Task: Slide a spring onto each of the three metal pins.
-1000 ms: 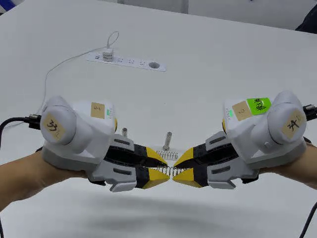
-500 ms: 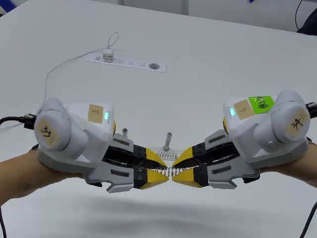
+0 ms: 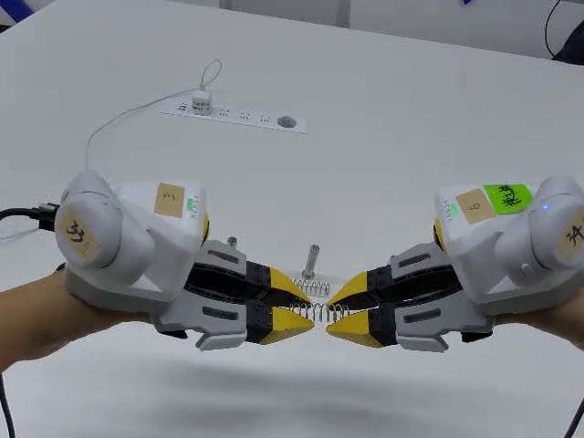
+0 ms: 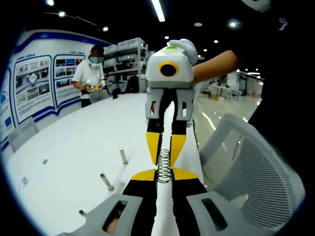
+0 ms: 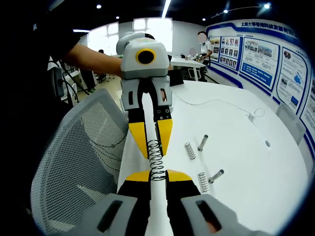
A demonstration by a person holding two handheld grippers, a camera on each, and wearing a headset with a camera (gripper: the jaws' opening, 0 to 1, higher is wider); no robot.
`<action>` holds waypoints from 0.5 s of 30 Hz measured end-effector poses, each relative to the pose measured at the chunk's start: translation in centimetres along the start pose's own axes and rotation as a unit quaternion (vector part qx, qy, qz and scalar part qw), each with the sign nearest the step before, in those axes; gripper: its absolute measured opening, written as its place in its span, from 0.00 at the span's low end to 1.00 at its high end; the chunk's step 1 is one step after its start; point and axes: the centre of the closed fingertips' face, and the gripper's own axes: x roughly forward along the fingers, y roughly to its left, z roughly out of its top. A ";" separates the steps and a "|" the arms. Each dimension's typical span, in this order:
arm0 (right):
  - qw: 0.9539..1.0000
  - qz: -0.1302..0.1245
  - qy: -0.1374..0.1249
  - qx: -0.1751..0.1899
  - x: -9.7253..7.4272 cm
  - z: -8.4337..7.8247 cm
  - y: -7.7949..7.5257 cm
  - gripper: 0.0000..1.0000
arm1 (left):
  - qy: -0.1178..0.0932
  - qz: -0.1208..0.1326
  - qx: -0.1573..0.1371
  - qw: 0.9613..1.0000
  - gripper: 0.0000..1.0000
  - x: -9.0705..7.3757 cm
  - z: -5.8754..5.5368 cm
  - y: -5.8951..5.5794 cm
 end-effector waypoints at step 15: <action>0.996 0.011 -0.084 0.037 -1.1 3.6 0.0 0.10 | 0.017 0.009 0.012 1.000 0.09 0.2 -0.6 0.4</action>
